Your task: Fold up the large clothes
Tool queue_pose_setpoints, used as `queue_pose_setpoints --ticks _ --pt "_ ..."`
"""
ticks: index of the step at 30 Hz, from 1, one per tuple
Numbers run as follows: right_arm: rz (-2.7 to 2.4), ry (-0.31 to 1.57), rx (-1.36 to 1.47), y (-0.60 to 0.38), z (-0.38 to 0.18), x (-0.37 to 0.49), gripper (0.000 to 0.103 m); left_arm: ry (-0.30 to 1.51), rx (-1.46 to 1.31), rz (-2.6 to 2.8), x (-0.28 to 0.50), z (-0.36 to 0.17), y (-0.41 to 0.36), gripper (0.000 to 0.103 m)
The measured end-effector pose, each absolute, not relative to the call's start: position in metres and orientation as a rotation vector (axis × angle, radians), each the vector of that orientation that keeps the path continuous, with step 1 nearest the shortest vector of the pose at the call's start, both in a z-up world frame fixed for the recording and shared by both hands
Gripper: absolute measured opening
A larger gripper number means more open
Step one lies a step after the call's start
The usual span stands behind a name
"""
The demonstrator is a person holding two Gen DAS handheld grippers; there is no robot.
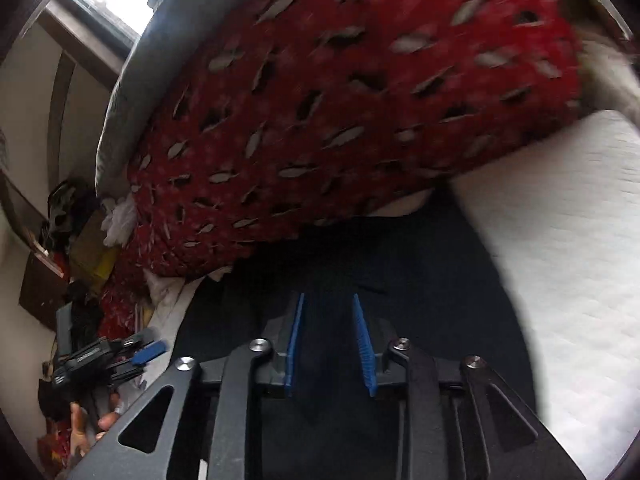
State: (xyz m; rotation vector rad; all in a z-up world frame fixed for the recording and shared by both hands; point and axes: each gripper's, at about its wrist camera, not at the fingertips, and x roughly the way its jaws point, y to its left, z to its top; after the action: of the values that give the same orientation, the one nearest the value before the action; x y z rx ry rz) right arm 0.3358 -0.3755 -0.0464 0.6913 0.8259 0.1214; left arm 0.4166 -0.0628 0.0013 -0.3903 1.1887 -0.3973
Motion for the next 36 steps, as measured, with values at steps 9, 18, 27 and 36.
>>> queue_pose_setpoints --ticks 9,18,27,36 --pt "-0.108 0.962 0.703 -0.412 -0.128 0.374 0.000 1.164 -0.357 -0.149 0.432 -0.043 0.001 0.016" --pt "0.189 0.918 0.598 -0.311 -0.081 0.420 0.035 1.135 -0.379 -0.328 0.443 -0.013 -0.087 0.036" --pt "0.098 1.007 0.699 -0.339 -0.136 0.433 0.000 1.211 -0.548 -0.206 0.466 -0.065 -0.017 0.002" --pt "-0.105 0.900 0.662 -0.415 -0.109 0.367 0.011 1.116 -0.475 -0.252 0.402 -0.015 -0.005 0.032"
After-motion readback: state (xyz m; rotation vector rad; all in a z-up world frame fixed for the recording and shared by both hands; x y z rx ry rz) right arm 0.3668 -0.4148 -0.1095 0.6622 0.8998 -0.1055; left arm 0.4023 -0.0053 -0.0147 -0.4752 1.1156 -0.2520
